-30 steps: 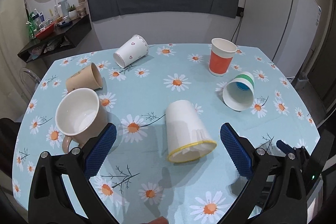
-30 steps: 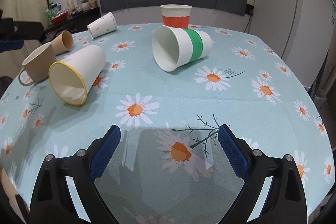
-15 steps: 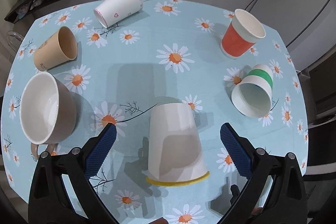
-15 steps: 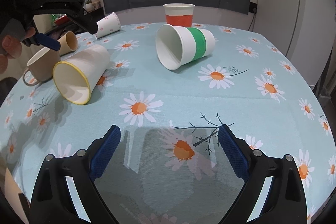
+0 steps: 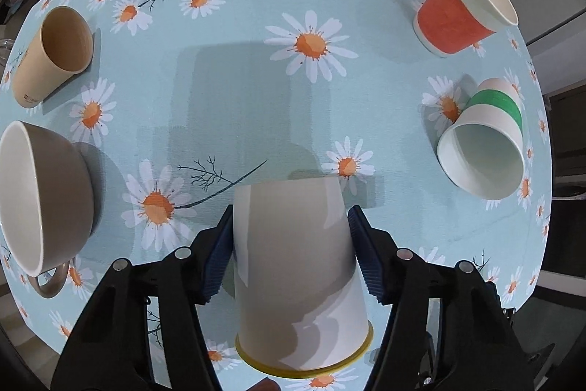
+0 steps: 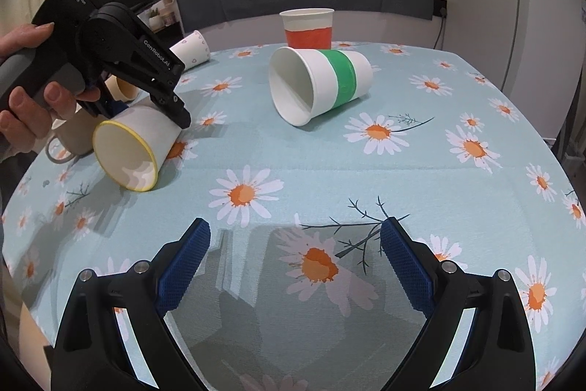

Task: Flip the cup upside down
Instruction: 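Rotate the cup with the left gripper so its rim faces the table, lower it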

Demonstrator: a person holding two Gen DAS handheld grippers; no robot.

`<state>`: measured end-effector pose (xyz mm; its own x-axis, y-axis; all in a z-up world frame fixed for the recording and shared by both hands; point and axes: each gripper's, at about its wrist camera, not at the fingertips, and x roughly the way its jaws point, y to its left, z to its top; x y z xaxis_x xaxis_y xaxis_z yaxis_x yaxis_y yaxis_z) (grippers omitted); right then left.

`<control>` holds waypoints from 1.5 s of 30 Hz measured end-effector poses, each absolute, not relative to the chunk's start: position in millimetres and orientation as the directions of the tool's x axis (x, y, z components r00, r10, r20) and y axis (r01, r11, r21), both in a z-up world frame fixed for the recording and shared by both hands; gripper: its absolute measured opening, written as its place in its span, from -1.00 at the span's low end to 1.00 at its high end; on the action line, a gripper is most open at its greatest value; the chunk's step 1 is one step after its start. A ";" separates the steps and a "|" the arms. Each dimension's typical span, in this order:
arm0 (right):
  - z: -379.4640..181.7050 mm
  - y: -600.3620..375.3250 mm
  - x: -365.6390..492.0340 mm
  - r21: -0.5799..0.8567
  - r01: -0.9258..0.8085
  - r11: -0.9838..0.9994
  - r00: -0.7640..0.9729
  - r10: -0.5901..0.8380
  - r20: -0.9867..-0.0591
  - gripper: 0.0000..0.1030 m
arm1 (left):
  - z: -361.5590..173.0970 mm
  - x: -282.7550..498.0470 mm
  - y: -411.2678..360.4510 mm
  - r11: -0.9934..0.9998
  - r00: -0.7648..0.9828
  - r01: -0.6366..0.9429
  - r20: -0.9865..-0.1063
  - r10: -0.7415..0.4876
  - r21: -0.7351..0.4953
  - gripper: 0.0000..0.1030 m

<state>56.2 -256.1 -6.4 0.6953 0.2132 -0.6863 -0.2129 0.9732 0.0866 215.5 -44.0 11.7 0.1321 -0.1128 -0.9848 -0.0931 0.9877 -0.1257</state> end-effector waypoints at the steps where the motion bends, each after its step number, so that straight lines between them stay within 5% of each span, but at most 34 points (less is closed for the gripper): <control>1: -6.3 -256.5 56.2 0.089 -0.212 0.973 0.696 0.214 -0.686 0.75 | 15.3 213.6 -42.7 0.988 0.150 -0.091 -0.983 -0.108 -0.122 0.19; 10: -6.9 -255.2 56.1 0.083 -0.213 0.973 0.697 0.211 -0.685 0.75 | 57.4 188.9 -27.7 0.994 0.392 -0.055 -0.918 -0.062 -0.090 0.19; 22: -6.4 -253.4 54.7 0.071 -0.221 0.973 0.700 0.209 -0.682 0.75 | 45.7 160.8 -37.1 0.998 0.747 0.009 -0.664 0.030 0.055 0.19; 33: -6.5 -253.0 54.6 0.072 -0.223 0.972 0.700 0.211 -0.682 0.75 | 35.3 144.3 -56.0 0.977 0.801 0.039 -0.590 0.096 0.211 0.19; 45: -6.8 -252.5 55.5 0.073 -0.228 0.971 0.696 0.215 -0.685 0.75 | 36.0 114.3 -53.8 0.973 0.801 0.061 -0.592 0.086 0.224 0.20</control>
